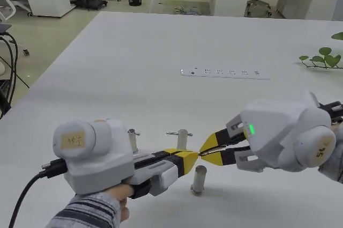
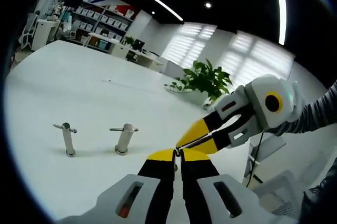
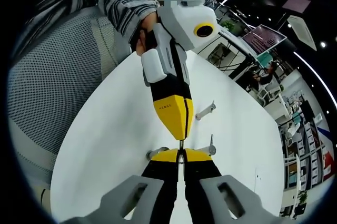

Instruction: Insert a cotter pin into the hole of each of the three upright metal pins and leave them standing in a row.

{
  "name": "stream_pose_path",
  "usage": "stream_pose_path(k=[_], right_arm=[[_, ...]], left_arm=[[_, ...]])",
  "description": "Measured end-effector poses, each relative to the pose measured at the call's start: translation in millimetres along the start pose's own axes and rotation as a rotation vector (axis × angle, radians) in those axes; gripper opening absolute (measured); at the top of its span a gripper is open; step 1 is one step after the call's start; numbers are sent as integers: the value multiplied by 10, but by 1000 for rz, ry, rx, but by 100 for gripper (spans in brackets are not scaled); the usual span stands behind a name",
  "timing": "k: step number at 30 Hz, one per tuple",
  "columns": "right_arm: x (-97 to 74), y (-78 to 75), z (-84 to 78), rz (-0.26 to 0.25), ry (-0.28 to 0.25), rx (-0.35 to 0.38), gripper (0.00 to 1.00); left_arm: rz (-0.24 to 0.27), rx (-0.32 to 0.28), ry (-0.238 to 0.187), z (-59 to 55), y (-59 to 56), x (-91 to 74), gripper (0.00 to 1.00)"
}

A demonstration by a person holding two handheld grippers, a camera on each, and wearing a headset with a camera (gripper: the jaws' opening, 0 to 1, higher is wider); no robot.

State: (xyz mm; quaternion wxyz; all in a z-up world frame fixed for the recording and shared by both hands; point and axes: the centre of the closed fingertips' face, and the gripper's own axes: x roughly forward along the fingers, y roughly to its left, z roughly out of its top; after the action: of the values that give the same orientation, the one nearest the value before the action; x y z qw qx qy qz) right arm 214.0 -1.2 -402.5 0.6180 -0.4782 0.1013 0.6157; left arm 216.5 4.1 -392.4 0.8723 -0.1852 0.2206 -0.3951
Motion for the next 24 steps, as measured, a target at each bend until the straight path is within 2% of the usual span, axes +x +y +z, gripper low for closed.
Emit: stream_pose_path(k=[3, 11, 15, 19, 24], right_arm=[[-5, -24, -24, 1, 4, 34, 0], [-24, -3, -106, 24, 17, 83, 0], [-36, 14, -101, 35, 7, 103, 0], [-35, 59, -86, 58, 1, 104, 0], [-33, 144, -52, 105, -22, 145, 0]], left_arm=[[0, 75, 14, -21, -5, -2, 0], [-33, 176, 23, -29, -44, -30, 0], [-55, 231, 30, -25, -64, -55, 0], [-82, 295, 51, -48, -91, -72, 0], [-128, 353, 73, -83, -145, -103, 0]])
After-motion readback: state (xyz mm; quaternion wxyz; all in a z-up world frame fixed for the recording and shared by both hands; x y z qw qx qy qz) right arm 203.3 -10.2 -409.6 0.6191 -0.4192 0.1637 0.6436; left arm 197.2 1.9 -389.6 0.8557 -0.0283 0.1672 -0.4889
